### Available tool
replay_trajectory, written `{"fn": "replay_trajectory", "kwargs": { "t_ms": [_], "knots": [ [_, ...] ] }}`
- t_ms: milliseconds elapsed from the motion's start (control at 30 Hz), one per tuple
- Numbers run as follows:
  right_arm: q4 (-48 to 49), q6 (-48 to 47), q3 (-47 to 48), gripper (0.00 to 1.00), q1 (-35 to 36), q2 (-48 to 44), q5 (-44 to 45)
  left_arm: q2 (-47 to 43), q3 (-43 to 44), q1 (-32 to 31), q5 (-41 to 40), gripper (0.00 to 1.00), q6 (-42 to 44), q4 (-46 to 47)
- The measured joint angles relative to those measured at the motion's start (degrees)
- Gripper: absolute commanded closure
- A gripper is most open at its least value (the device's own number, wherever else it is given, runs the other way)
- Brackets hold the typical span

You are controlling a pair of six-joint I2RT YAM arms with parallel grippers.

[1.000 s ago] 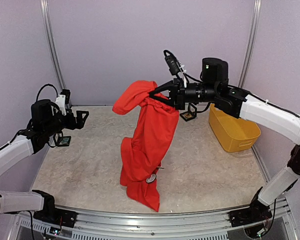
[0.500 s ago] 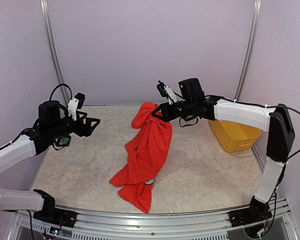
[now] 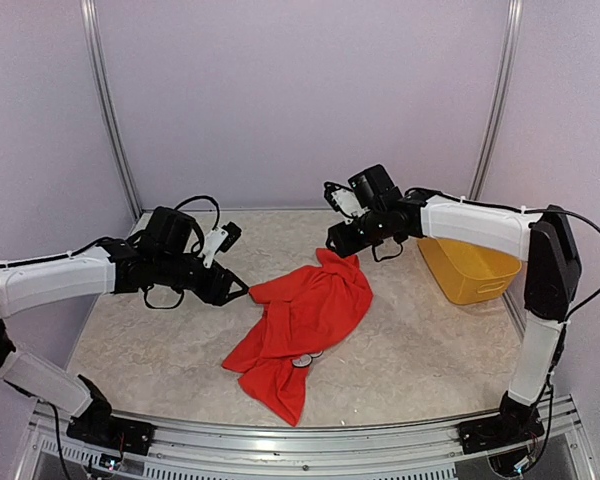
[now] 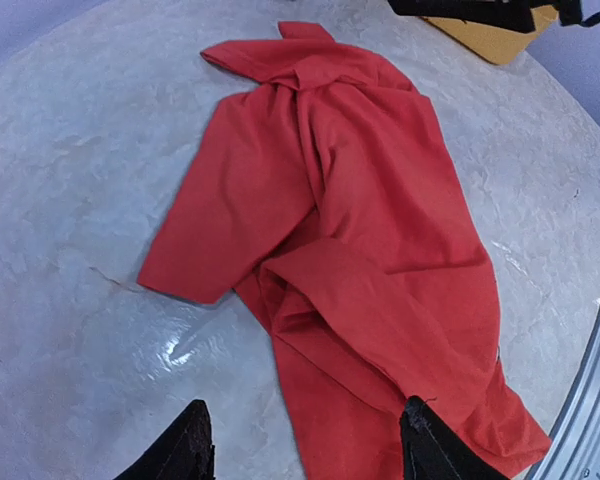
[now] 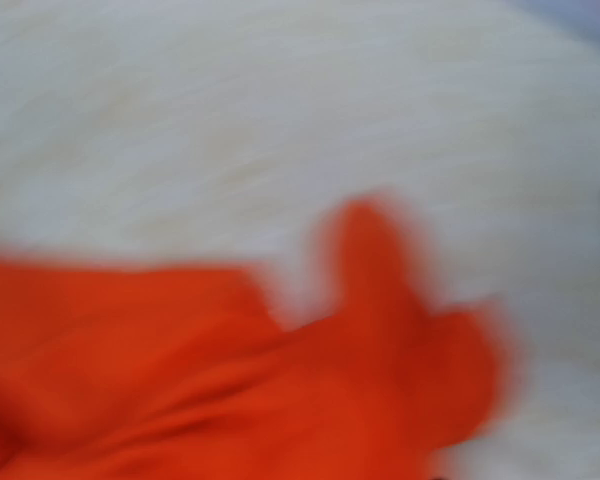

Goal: Pin the brooch onto the clothing

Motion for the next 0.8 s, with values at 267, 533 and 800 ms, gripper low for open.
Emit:
{"fn": "replay_trajectory", "kwargs": {
  "t_ms": [267,533,800],
  "knots": [
    [4.15,2.64,-2.80,0.36,13.40,2.80,-13.38,-1.53,-16.83,-6.40,-4.81,0.32,-19.21,6.97],
    [3.91,5.77,-1.11,0.81,13.88,13.84,-16.79,0.63,-20.22,-15.02,-11.93,0.37,-26.77,10.91],
    [5.84,7.69,-1.29,1.00,13.57,13.84,-23.67,8.46,-19.45,-16.55,-14.45,1.00,-28.44,14.12]
  ]
}}
